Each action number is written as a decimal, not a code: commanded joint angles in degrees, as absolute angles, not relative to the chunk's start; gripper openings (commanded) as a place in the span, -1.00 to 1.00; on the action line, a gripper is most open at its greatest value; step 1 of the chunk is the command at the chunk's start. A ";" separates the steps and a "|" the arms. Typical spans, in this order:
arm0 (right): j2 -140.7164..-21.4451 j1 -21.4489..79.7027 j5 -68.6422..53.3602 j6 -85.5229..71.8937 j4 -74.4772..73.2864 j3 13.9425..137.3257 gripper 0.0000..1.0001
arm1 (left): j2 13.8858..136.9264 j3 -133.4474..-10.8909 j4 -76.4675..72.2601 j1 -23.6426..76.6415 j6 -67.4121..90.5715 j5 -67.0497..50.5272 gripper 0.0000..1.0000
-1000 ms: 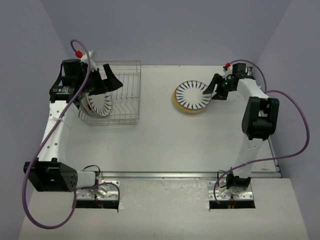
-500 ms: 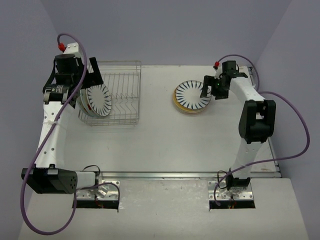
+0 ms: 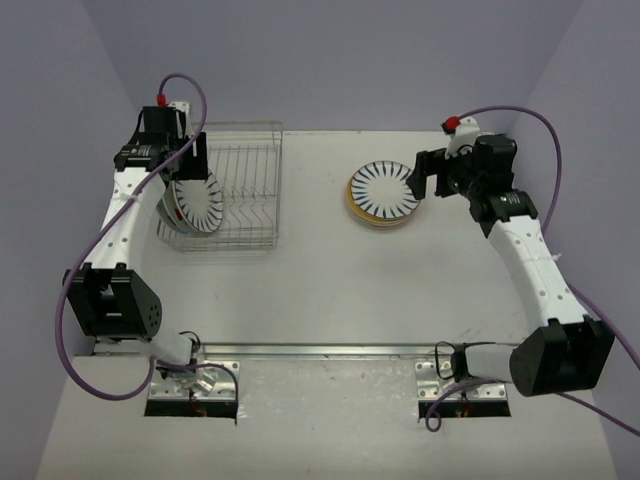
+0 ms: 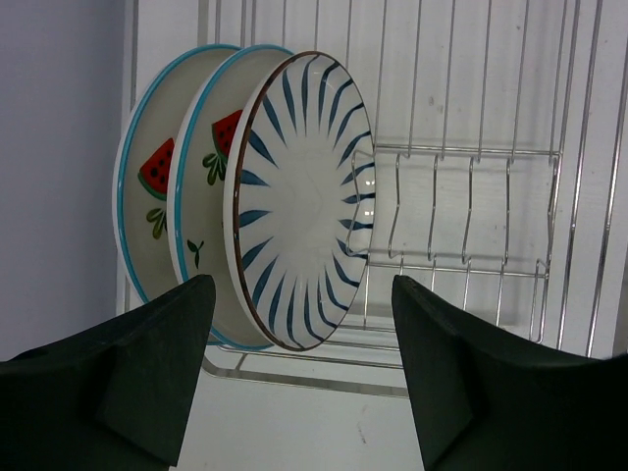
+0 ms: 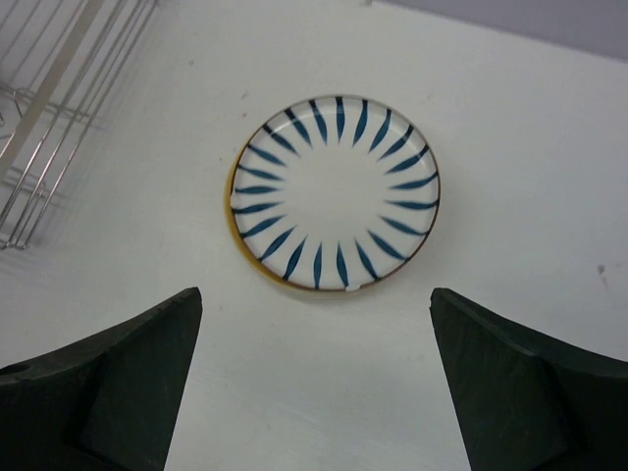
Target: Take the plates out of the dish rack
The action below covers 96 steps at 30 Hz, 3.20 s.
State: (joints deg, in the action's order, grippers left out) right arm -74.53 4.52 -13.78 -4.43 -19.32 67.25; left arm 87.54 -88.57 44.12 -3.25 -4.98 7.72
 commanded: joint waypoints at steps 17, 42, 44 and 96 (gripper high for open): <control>-61.26 4.21 -12.17 3.69 -8.29 52.01 0.98 | 97.45 -91.92 42.36 -5.47 -4.03 9.95 0.29; -64.03 4.22 -17.49 -2.46 -11.25 52.12 0.98 | 97.60 -86.75 40.17 -6.24 -3.25 -5.36 -0.57; -64.07 4.22 -17.76 -2.64 -11.34 52.16 0.98 | 97.82 -86.04 39.68 -6.29 -3.25 -5.05 -0.56; -81.70 21.25 -46.85 -27.54 0.18 64.04 0.71 | 74.21 -77.91 35.60 8.07 3.69 -62.02 -1.00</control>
State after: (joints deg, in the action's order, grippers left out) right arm -80.71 19.96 -46.67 -29.77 -1.50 60.45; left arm 75.77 -76.92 42.65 8.02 2.91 -55.25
